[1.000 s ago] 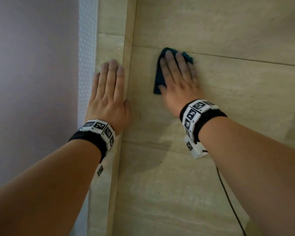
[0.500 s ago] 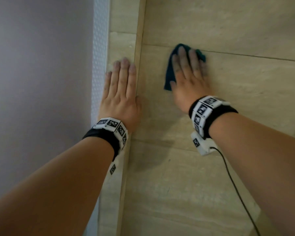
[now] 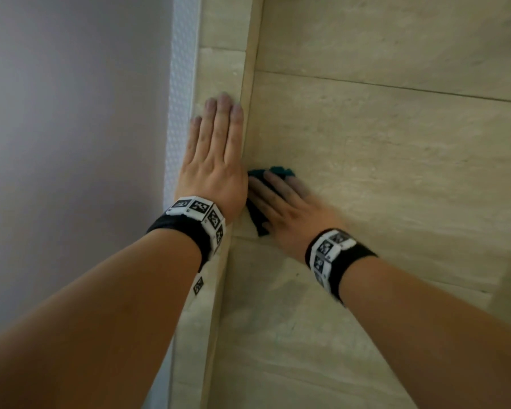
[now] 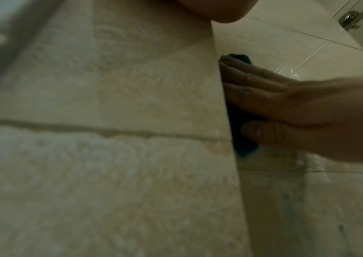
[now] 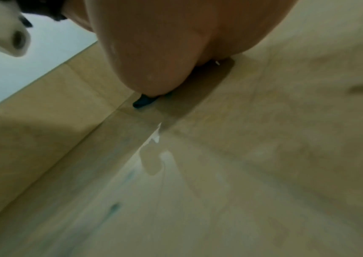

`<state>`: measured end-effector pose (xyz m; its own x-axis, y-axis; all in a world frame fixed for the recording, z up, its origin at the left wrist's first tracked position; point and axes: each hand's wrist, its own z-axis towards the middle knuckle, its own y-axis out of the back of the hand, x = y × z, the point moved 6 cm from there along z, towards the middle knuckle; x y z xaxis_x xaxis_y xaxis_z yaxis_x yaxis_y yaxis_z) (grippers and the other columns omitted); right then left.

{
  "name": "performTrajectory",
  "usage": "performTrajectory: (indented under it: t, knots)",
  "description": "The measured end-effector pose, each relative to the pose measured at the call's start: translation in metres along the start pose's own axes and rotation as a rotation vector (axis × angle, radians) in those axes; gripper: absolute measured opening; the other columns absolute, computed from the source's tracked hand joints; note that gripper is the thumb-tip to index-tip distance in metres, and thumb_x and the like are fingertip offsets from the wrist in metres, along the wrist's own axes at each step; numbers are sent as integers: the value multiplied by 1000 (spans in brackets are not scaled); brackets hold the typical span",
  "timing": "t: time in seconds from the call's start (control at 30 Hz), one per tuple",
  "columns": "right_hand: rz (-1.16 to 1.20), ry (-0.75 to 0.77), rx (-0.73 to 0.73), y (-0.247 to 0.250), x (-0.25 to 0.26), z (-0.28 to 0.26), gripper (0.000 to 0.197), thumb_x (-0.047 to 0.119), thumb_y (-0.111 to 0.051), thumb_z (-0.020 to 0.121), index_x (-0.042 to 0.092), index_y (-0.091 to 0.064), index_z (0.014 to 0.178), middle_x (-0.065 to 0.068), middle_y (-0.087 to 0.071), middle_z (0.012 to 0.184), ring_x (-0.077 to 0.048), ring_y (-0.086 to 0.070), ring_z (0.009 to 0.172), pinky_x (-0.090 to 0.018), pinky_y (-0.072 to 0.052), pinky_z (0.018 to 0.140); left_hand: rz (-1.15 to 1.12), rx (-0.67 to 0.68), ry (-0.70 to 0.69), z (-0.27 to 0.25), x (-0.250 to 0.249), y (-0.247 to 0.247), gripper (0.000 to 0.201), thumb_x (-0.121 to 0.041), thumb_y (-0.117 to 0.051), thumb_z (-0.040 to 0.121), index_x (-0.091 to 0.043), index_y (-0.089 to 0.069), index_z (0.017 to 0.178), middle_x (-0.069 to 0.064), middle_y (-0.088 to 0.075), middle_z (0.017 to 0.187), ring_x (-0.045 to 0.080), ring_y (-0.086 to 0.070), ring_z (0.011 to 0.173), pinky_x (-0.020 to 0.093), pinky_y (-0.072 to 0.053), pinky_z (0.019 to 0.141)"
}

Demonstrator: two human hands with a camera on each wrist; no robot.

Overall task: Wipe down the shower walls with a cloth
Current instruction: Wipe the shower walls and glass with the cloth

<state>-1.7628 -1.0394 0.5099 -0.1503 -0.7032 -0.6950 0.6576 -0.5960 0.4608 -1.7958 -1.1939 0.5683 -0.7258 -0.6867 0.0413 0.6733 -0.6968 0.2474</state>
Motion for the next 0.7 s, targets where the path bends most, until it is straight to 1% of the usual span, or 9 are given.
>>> performTrajectory:
  t: [0.07,0.2,0.27,0.33,0.43,0.5,0.57,0.63,0.7]
  knots:
    - [-5,-94,-39,20,-34,22,70,40,-43,103,18,-18,164,-2,-9,172,-28,-6,159,-49,-7,128,-3,-8,-3,0,0,0,75,-4,-43,101,2,-4,164,21,2,173,36,4,160,54,-6,130]
    - [21,-348,-95,61,-98,69,72,40,-40,105,17,-7,165,-3,3,173,-28,3,159,-50,-4,128,-2,-5,-4,-1,0,0,79,0,-42,95,1,-4,164,21,1,173,35,3,161,53,-5,130]
    - [48,-434,-124,70,-106,79,72,39,-39,105,15,-6,165,-4,4,173,-29,5,158,-51,-4,128,-8,3,-10,0,0,1,79,-1,-40,93,1,-4,164,21,1,173,35,3,161,53,-5,130]
    - [60,-477,-145,67,-93,80,72,38,-38,105,13,-6,164,-6,5,172,-31,5,158,-52,-6,127,-14,11,-6,0,0,2,79,-2,-37,93,1,-4,164,21,1,173,35,3,161,53,-5,130]
    - [63,-385,-102,40,-46,73,71,41,-34,105,17,-3,165,-5,7,172,-31,8,158,-54,-3,127,-13,31,10,0,-1,1,78,-6,-33,93,0,-2,164,20,4,173,34,5,161,53,-5,130]
    - [83,-306,-59,18,-8,56,71,44,-33,105,20,-2,165,-3,9,172,-30,9,158,-53,4,126,-15,49,8,1,-1,0,82,-7,-36,91,-1,1,164,19,7,173,34,8,160,53,-3,130]
    - [121,-253,-16,1,26,31,71,44,-30,106,20,2,165,-3,13,172,-30,12,158,-52,6,126,-21,45,5,0,0,0,84,-5,-38,90,-1,2,164,20,8,173,33,9,160,53,-3,130]
    - [131,-226,21,-10,43,4,71,42,-31,107,19,3,164,-1,14,171,-27,13,158,-50,3,127,-33,25,-3,-1,0,-1,85,-1,-41,90,1,0,164,21,5,173,34,7,160,54,-4,130]
    - [105,-172,37,-16,41,-13,71,42,-33,107,18,1,164,0,13,171,-25,13,158,-48,2,128,-23,4,-7,-1,0,0,84,0,-44,90,2,-3,164,22,3,172,35,5,160,55,-6,129]
